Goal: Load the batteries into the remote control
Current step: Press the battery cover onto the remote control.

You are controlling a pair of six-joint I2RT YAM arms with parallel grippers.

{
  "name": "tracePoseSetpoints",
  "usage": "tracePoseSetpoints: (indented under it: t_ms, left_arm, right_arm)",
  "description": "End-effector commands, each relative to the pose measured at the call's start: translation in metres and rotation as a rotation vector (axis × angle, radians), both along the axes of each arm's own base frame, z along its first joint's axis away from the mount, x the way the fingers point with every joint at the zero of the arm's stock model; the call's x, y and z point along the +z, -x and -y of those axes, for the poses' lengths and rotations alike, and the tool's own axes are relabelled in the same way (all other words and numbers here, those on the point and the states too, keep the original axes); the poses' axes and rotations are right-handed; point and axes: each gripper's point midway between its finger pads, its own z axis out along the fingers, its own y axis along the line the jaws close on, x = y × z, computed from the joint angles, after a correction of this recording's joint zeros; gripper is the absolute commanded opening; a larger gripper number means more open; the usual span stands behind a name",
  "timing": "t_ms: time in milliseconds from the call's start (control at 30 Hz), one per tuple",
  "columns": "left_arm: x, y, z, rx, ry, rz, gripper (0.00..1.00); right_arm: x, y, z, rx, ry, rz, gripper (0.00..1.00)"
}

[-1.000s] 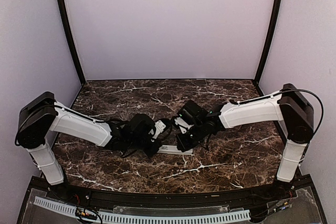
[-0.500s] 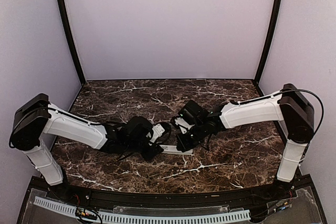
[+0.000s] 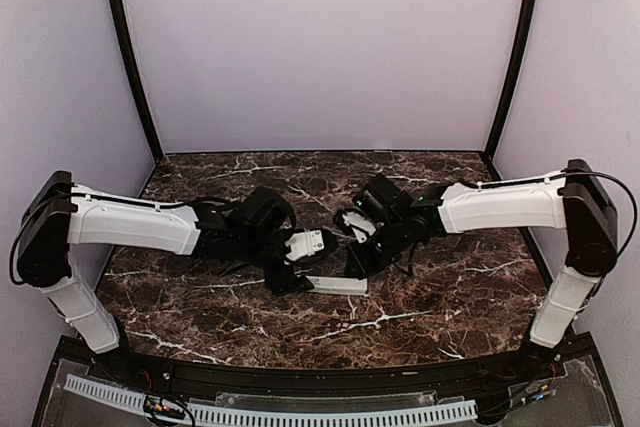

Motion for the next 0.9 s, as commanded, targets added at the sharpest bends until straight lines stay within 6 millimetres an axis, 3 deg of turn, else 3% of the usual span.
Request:
tracePoseSetpoints:
  t_ms: [0, 267, 467, 867]
  left_arm:
    - [-0.023, 0.016, -0.012, -0.154, -0.090, -0.079, 0.76]
    - [-0.043, 0.001, 0.001, -0.169, -0.111, -0.050, 0.74]
    - [-0.058, -0.006, 0.000, -0.151, -0.135, -0.027, 0.72]
    - [-0.076, -0.008, -0.004, -0.138, -0.178, -0.043, 0.51]
  right_arm:
    - [0.030, -0.016, 0.015, -0.090, -0.073, 0.029, 0.07]
    - [0.007, -0.018, 0.039, -0.202, -0.070, -0.057, 0.22]
    - [-0.009, -0.015, 0.042, -0.230, -0.145, -0.148, 0.39]
    - [-0.028, -0.008, 0.035, -0.213, -0.199, -0.233, 0.46]
